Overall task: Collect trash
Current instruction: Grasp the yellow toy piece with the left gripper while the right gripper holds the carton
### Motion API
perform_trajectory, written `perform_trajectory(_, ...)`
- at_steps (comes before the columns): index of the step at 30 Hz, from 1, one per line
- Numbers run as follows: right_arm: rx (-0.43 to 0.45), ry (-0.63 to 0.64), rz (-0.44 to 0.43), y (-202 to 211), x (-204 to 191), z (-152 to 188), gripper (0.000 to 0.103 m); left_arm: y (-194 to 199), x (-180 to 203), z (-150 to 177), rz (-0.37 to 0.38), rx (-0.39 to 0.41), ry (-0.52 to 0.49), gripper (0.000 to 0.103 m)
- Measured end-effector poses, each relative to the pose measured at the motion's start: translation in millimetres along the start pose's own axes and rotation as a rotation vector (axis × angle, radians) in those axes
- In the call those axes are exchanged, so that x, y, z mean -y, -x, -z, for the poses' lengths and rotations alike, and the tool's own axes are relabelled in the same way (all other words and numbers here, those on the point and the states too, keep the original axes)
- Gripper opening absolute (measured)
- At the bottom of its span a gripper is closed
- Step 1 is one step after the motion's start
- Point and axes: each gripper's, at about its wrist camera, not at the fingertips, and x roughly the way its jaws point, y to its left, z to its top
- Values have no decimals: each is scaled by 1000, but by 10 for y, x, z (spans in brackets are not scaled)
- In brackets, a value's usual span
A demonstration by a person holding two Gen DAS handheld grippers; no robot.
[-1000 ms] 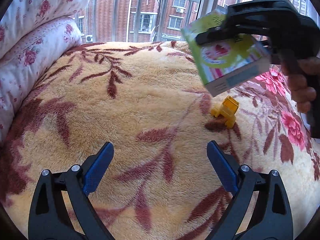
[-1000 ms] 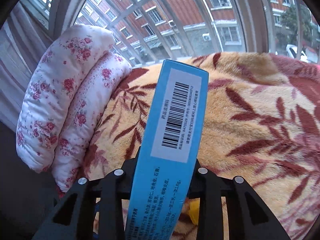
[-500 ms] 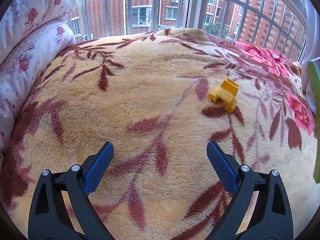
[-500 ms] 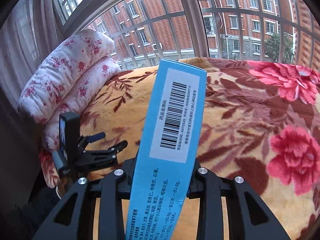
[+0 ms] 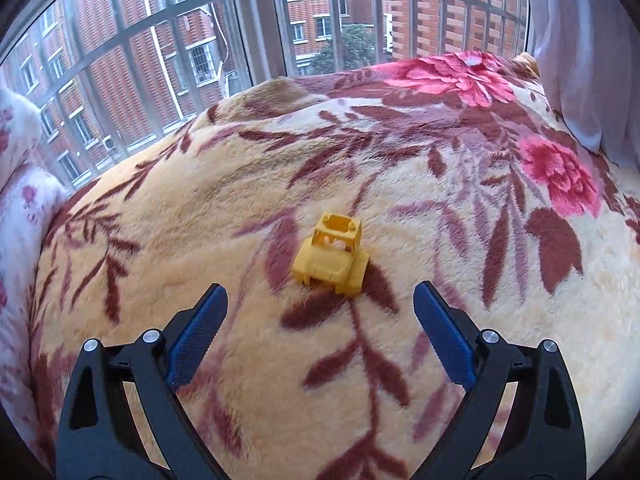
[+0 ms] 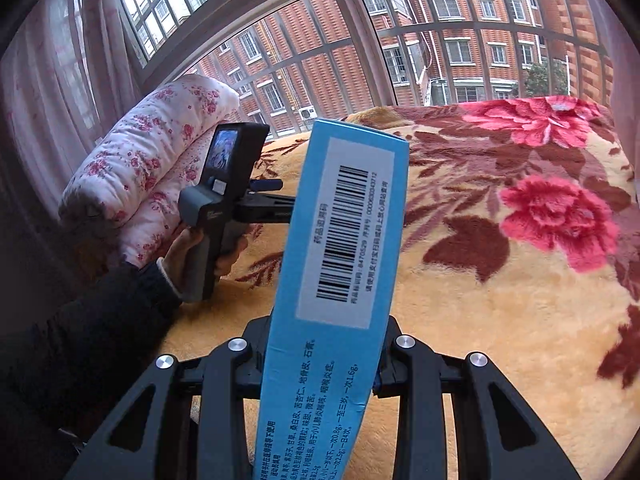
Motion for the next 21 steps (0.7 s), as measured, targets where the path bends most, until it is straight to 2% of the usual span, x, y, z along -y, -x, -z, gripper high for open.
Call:
perform_trajectory(8, 1, -26, 4, 7, 91, 74, 33, -448, -139, -141, 69, -37, 64, 90)
perform_trajectory(9, 0, -30, -1, 0, 107, 74, 33, -490, -142, -132, 77, -47, 64, 78)
perform_trajectory(11, 4, -35, -2, -12, 115, 72, 33, -517, -123, -101, 62, -46, 47, 71)
perform_trajectory(13, 3, -38, -7, -33, 114, 68, 33, -480, -82, -82, 67, -29, 19, 51)
perform_trajectory(17, 4, -47, -14, -71, 118, 71, 33, -451, -40, -69, 57, -16, -6, 49)
perform_trajectory(21, 4, -46, -15, -69, 110, 86, 33, -402, -73, -68, 68, -18, 26, 48)
